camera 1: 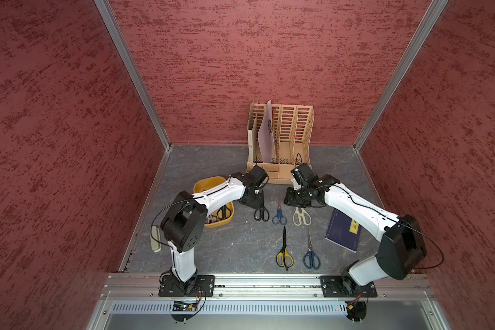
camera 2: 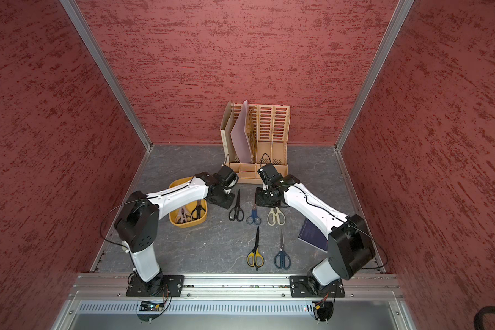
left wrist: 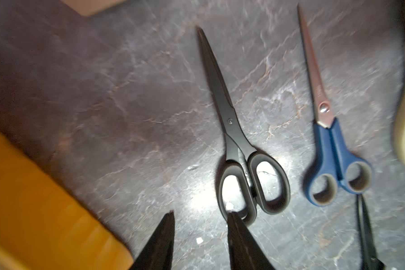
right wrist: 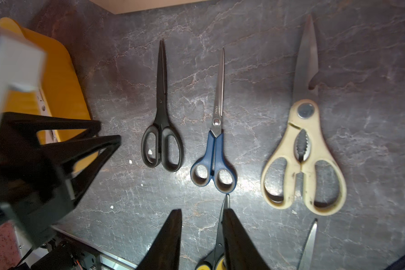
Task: Take the scissors out of the storage box
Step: Place the scissors at the center of the board, then pick up the scissors from the storage box.
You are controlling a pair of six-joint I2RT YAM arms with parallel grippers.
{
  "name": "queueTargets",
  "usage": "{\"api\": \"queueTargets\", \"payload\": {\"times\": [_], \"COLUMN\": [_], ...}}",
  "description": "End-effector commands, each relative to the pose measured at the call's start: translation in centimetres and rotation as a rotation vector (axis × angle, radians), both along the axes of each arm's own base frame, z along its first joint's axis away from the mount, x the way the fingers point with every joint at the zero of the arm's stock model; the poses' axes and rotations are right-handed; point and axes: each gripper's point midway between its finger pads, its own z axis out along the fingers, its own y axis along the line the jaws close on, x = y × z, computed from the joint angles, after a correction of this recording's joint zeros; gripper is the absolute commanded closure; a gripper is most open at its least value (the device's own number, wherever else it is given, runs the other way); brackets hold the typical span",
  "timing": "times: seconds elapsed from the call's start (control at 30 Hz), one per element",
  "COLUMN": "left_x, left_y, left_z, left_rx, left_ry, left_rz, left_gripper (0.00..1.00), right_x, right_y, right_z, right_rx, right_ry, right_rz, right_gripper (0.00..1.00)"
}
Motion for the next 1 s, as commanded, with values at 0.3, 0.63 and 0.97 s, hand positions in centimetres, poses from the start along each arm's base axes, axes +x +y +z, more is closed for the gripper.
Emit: {"api": "queueTargets", "payload": {"times": [0.3,0.63,0.97], "left_x": [0.6,2.1,4.8], "left_y": [12.2,15.6,17.3], "left_z": [3.4,-1.1,-4.3], "left_rx": [-0.226,-0.144,-0.087], "left_ry": [0.075,0.113,0.109], "left_rz": [0.576,0.836,0.979], "left_gripper": [0.58,0.54,0.6], "right_x": [3.2,4.6,5.3], "right_y": [2.4,3.2,2.7], "right_z": [1.3,0.9,0.6], "right_rx": [0.064,0.04,0.092], "right_ry": [-0.037,-0.046,-0.02], "right_rz": [0.018,0.095,0.103], "right_gripper": [0.66,0.66,0.67]}}
